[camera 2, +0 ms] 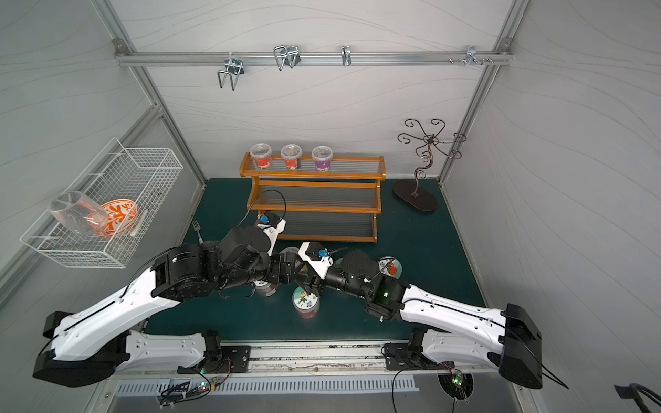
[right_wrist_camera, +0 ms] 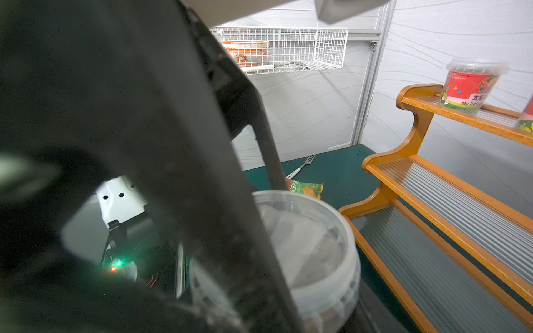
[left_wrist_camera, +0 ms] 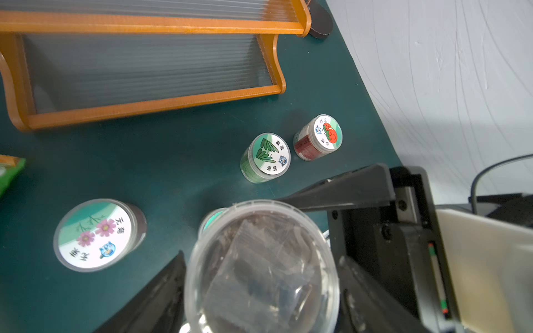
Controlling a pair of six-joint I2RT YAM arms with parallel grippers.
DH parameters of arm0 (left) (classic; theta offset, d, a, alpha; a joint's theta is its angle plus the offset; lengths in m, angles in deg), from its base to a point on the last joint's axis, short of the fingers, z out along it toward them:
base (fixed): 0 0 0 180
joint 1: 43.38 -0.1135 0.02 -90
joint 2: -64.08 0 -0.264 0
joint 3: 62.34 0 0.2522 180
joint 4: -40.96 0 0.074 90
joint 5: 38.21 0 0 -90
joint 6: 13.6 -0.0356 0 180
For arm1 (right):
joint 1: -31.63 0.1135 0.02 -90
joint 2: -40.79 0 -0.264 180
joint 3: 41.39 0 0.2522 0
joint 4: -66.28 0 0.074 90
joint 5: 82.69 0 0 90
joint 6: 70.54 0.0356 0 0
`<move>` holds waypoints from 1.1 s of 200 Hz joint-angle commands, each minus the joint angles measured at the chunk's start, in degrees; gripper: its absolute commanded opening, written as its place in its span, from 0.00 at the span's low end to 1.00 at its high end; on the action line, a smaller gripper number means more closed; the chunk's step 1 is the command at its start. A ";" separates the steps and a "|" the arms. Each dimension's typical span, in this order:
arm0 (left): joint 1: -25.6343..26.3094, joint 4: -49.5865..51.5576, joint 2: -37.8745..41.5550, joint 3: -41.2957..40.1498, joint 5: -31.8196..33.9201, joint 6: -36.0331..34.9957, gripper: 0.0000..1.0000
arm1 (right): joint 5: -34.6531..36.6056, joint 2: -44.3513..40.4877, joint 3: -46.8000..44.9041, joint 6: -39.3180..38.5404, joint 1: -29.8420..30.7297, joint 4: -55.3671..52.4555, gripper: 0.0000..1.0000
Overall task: Place the seed container on the shelf
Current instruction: Pick up the seed jar at the center of the board, then place the seed jar on the shelf.
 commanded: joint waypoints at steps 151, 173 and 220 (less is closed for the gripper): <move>-0.25 -17.26 25.95 -14.54 13.63 -14.49 0.99 | 5.35 -1.08 8.17 0.73 -25.27 1.96 0.59; -0.21 -18.19 27.87 -16.12 14.16 -16.19 0.99 | 4.53 3.25 11.82 1.47 -30.09 3.31 0.59; -0.25 -18.46 30.23 -18.59 14.91 -20.03 1.00 | 3.07 12.03 18.68 2.39 -36.45 5.50 0.60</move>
